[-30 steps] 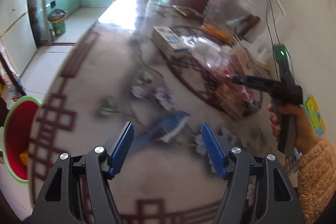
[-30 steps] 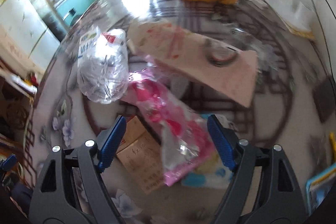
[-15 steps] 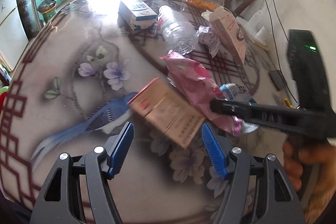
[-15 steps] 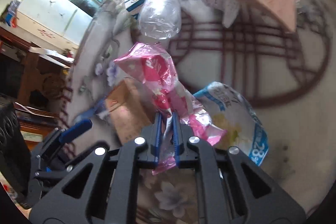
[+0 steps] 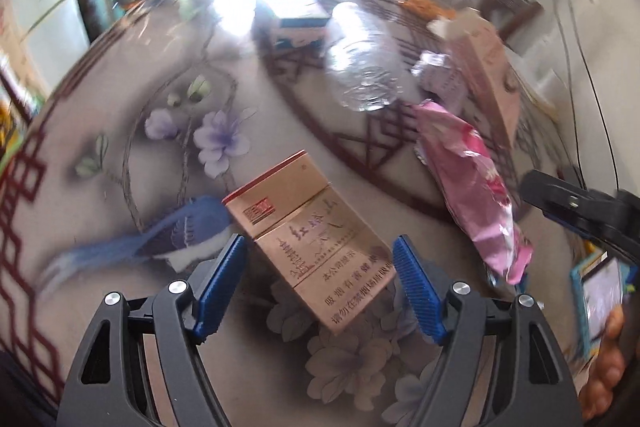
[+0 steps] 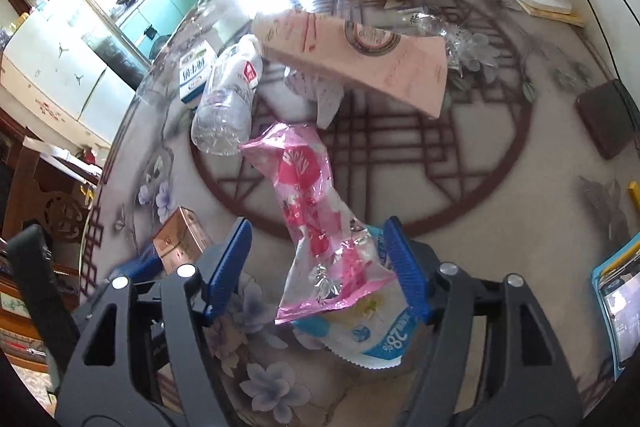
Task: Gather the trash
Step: 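Grasp the pink snack wrapper with the right tool while the left tool grasps the cigarette pack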
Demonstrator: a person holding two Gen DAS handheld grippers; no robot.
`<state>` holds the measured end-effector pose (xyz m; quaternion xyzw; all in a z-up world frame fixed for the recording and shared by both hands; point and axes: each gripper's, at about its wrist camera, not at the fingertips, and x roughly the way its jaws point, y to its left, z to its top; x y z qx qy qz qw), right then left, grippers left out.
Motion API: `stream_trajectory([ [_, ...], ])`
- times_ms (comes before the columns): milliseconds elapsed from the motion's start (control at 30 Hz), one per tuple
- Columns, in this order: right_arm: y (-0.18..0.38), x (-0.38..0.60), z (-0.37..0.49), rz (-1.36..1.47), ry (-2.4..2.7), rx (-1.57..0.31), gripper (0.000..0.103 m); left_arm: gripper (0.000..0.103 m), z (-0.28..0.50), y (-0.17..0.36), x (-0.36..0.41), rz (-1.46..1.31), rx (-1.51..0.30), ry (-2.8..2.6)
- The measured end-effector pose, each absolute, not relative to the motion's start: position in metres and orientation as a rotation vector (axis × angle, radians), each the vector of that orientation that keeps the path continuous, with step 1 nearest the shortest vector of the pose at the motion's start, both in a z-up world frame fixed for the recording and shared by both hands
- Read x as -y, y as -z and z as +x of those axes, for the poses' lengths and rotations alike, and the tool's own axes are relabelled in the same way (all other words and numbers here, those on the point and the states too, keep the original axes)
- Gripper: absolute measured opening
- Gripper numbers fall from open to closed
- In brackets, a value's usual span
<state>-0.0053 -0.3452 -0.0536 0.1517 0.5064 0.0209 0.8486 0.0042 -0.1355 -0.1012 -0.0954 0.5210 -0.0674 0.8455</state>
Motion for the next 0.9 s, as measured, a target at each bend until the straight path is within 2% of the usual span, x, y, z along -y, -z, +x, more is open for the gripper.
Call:
stream_trajectory([
  [133, 0.054, 0.341, -0.004, 0.298, -0.037, -1.070, 0.067, 0.071, 0.001, 0.108, 0.132, -0.212, -1.078, 0.112],
  [167, 0.054, 0.341, -0.003, 0.292, -0.036, -1.070, 0.067, 0.064, 0.000, 0.108, 0.133, -0.202, -1.066, 0.113],
  [200, 0.054, 0.339, -0.003, 0.291, -0.035, -1.069, 0.067, 0.051, 0.000, 0.107, 0.132, -0.199, -1.056, 0.122],
  [233, 0.054, 0.340, -0.002, 0.292, -0.034, -1.068, 0.067, 0.045, -0.001, 0.106, 0.132, -0.187, -1.048, 0.124],
  [267, 0.056, 0.339, -0.002, 0.294, -0.032, -1.068, 0.067, 0.030, -0.001, 0.104, 0.131, -0.173, -1.038, 0.130],
  [300, 0.057, 0.339, -0.002, 0.297, -0.031, -1.069, 0.067, 0.023, -0.001, 0.103, 0.130, -0.171, -1.037, 0.145],
  [400, 0.059, 0.340, -0.001, 0.301, -0.030, -1.075, 0.067, 0.013, -0.002, 0.100, 0.125, -0.173, -1.043, 0.175],
  [467, 0.059, 0.339, -0.001, 0.303, -0.037, -1.077, 0.067, 0.012, -0.003, 0.097, 0.122, -0.177, -1.046, 0.172],
  [500, 0.059, 0.338, 0.000, 0.301, -0.038, -1.077, 0.067, 0.012, -0.004, 0.097, 0.122, -0.178, -1.049, 0.174],
  [567, 0.059, 0.336, 0.000, 0.295, -0.037, -1.075, 0.067, 0.035, -0.010, 0.093, 0.122, -0.175, -1.034, 0.179],
  [600, 0.059, 0.335, 0.000, 0.293, -0.035, -1.074, 0.067, 0.067, -0.013, 0.091, 0.123, -0.171, -1.017, 0.186],
  [633, 0.059, 0.335, 0.001, 0.293, -0.033, -1.075, 0.067, 0.078, -0.017, 0.089, 0.125, -0.169, -0.997, 0.195],
  [900, 0.062, 0.337, 0.003, 0.302, -0.018, -1.081, 0.069, 0.080, -0.002, 0.100, 0.157, -0.038, -1.010, 0.147],
])
